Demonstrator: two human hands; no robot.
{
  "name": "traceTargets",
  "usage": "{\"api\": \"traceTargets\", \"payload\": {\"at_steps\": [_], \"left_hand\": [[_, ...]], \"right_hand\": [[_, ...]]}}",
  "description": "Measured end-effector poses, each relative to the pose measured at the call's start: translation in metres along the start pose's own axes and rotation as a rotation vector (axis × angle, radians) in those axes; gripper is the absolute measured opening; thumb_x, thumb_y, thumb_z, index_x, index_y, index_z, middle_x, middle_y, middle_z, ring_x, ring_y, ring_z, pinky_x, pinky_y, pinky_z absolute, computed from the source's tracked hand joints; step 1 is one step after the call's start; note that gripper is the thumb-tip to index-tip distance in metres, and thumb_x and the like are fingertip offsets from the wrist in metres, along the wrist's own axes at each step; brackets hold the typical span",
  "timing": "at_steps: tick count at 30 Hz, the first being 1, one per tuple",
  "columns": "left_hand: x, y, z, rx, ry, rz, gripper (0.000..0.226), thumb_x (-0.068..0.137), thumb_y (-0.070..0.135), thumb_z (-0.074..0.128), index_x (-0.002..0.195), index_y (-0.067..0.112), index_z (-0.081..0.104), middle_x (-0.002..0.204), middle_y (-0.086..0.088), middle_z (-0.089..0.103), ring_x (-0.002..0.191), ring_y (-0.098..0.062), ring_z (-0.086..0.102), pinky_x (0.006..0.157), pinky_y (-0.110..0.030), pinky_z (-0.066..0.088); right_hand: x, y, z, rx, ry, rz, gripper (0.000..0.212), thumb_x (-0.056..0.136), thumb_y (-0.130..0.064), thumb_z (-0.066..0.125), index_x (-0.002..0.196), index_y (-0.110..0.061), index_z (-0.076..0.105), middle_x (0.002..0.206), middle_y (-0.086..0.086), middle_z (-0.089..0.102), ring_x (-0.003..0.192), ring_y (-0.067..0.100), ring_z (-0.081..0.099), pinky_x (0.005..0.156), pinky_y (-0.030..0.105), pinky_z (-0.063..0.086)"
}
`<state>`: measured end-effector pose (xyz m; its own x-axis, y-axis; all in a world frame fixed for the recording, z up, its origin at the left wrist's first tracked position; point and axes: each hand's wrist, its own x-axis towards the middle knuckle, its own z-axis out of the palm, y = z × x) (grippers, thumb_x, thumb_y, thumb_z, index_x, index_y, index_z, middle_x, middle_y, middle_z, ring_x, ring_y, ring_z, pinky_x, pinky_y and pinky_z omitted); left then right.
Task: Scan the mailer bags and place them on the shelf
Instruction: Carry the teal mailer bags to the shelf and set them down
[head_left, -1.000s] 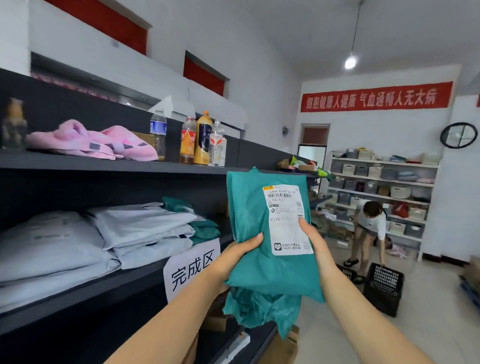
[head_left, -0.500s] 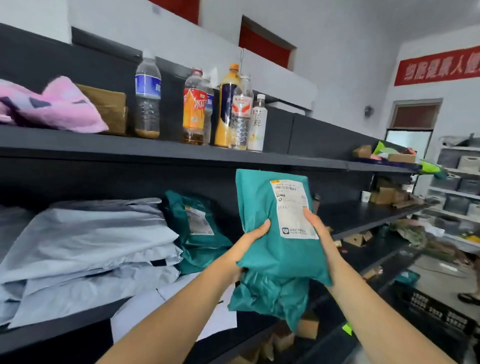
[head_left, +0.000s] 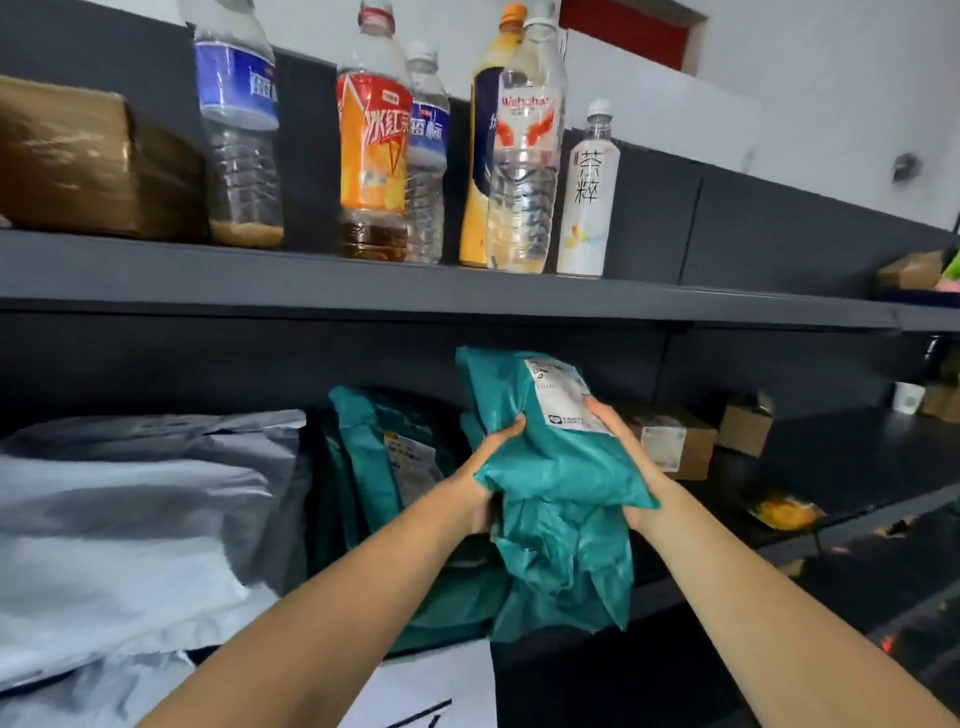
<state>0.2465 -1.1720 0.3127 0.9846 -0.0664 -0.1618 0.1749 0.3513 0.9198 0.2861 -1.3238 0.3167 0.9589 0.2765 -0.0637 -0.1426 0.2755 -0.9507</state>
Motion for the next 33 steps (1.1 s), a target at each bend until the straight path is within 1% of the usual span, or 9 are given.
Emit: {"api": "traceTargets", "payload": {"at_steps": [4, 7, 10, 13, 16, 20, 25, 28, 33], "left_hand": [[0.004, 0.009, -0.016, 0.028, 0.107, 0.043, 0.052, 0.101, 0.033, 0.032, 0.133, -0.006, 0.044, 0.080, -0.010, 0.066, 0.068, -0.021, 0.063, 0.081, -0.026, 0.049], [0.010, 0.013, -0.033, -0.032, 0.223, 0.044, 0.055, 0.103, 0.030, 0.021, 0.140, -0.010, 0.031, 0.074, -0.012, 0.070, 0.068, -0.012, 0.068, 0.070, -0.021, 0.053], [0.003, 0.011, -0.038, -0.043, 0.336, -0.013, 0.058, 0.101, 0.040, 0.030, 0.137, -0.004, 0.041, 0.106, -0.018, 0.064, 0.118, -0.023, 0.057, 0.092, -0.032, 0.046], [-0.002, 0.011, -0.035, -0.056, 0.389, -0.128, 0.064, 0.088, 0.060, 0.046, 0.110, 0.003, 0.063, 0.095, -0.017, 0.072, 0.106, -0.032, 0.060, 0.092, -0.038, 0.046], [-0.008, 0.014, -0.035, -0.051, 0.409, -0.122, 0.058, 0.084, 0.057, 0.057, 0.113, 0.008, 0.064, 0.103, -0.019, 0.070, 0.109, -0.032, 0.061, 0.100, -0.042, 0.045], [-0.032, 0.027, -0.026, -0.125, 0.488, 0.001, 0.056, 0.073, 0.051, 0.066, 0.107, 0.006, 0.065, 0.106, -0.019, 0.069, 0.095, -0.035, 0.066, 0.082, -0.045, 0.053], [-0.062, 0.032, -0.017, 0.174, 0.685, 0.146, 0.077, 0.071, 0.050, 0.068, 0.133, 0.012, 0.045, 0.122, -0.011, 0.056, 0.097, -0.029, 0.063, 0.090, -0.039, 0.050], [-0.094, 0.024, 0.007, 0.451, 0.802, 0.179, 0.058, 0.089, 0.038, 0.058, 0.135, 0.006, 0.043, 0.136, -0.020, 0.050, 0.118, -0.039, 0.053, 0.099, -0.046, 0.043], [-0.137, 0.005, 0.027, 0.677, 0.802, 0.278, 0.014, 0.093, 0.022, 0.054, 0.087, 0.013, 0.045, 0.079, -0.002, 0.045, 0.076, -0.019, 0.045, 0.070, -0.033, 0.035]], "right_hand": [[0.042, 0.002, 0.021, -0.006, -0.110, -0.052, 0.029, 0.103, -0.017, 0.038, 0.102, -0.009, 0.066, 0.086, 0.006, 0.067, 0.061, 0.001, 0.069, 0.058, 0.015, 0.053], [0.057, 0.009, 0.042, -0.055, -0.238, -0.060, 0.033, 0.104, -0.005, 0.025, 0.099, -0.010, 0.058, 0.074, 0.003, 0.065, 0.050, -0.006, 0.064, 0.051, 0.008, 0.047], [0.068, 0.012, 0.055, -0.146, -0.332, 0.011, 0.053, 0.104, -0.017, 0.029, 0.073, -0.018, 0.071, 0.054, -0.005, 0.069, 0.047, 0.002, 0.065, 0.044, 0.013, 0.047], [0.063, 0.014, 0.050, -0.113, -0.356, 0.103, 0.069, 0.102, -0.034, 0.033, 0.049, -0.021, 0.075, 0.055, -0.001, 0.070, 0.052, 0.010, 0.068, 0.047, 0.017, 0.050], [0.047, 0.009, 0.037, -0.143, -0.319, 0.277, 0.070, 0.084, -0.073, 0.044, 0.082, -0.013, 0.080, 0.089, 0.017, 0.076, 0.085, 0.030, 0.071, 0.075, 0.038, 0.055], [0.035, -0.011, 0.012, -0.153, -0.303, 0.278, 0.082, 0.070, -0.083, 0.047, 0.098, -0.010, 0.073, 0.099, 0.020, 0.074, 0.096, 0.035, 0.068, 0.087, 0.049, 0.051], [0.006, -0.026, -0.006, -0.278, -0.324, 0.144, 0.059, 0.074, -0.084, 0.040, 0.107, -0.037, 0.053, 0.105, 0.003, 0.067, 0.105, 0.026, 0.060, 0.104, 0.051, 0.039], [-0.019, -0.021, -0.004, -0.510, -0.254, -0.083, 0.088, 0.071, -0.083, 0.046, 0.145, -0.036, 0.035, 0.151, 0.000, 0.041, 0.137, 0.022, 0.039, 0.116, 0.047, 0.025], [-0.065, -0.016, 0.007, -0.997, -0.186, -0.663, 0.068, 0.092, -0.052, 0.048, 0.149, -0.019, 0.030, 0.156, 0.006, 0.027, 0.145, 0.024, 0.023, 0.117, 0.045, 0.021]]}}
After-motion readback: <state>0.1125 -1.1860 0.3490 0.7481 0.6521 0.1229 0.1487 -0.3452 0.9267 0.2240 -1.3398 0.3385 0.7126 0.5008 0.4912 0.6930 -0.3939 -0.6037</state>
